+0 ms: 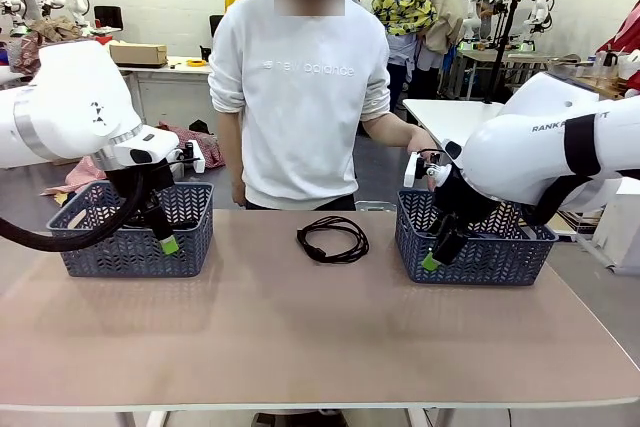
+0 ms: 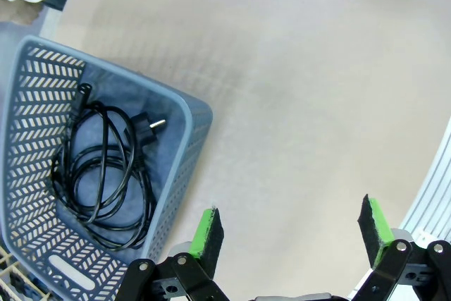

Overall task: Organize the cables according to human instructions.
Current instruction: Pick up a bundle of cables and place it in the basket indicated by the human.

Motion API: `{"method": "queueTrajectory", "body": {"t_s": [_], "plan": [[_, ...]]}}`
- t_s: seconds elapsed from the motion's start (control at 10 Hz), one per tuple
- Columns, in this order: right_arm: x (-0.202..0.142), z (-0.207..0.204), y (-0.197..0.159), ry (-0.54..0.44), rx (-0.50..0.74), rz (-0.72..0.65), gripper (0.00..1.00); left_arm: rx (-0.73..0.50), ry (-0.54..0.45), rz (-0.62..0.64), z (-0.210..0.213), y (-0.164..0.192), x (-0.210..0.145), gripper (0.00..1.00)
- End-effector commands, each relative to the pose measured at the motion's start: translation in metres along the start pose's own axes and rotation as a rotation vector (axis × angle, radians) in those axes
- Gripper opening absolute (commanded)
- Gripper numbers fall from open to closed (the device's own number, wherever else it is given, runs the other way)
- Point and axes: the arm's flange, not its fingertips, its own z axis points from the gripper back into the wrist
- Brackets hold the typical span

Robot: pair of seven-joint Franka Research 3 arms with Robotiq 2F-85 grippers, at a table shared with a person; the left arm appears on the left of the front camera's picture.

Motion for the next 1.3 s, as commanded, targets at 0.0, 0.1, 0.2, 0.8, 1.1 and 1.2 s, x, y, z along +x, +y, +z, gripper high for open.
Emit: {"method": "queueTrajectory", "body": {"t_s": [0.0,0.1,0.2,0.8,1.1,1.2], "plan": [[0.001,0.0,-0.003,0.011,-0.008,-0.002,1.0,-0.003,0.007,-0.001,0.002,0.001,-0.003,1.0],[0.001,0.0,-0.003,0.011,-0.008,-0.002,1.0,-0.003,0.007,-0.001,0.002,0.001,-0.003,1.0],[0.0,0.0,0.0,0.0,0.0,0.0,1.0,-0.003,0.007,-0.001,0.002,0.001,-0.003,1.0],[0.111,-0.062,-0.019,0.079,-0.064,-0.292,1.0,-0.003,0.007,-0.001,0.002,0.001,-0.003,1.0],[0.169,-0.092,-0.032,0.141,-0.115,-0.448,1.0,-0.003,0.007,-0.001,0.002,0.001,-0.003,1.0],[0.181,-0.1,-0.039,0.144,-0.119,-0.478,1.0,-0.003,0.007,-0.001,0.002,0.001,-0.003,1.0]]}}
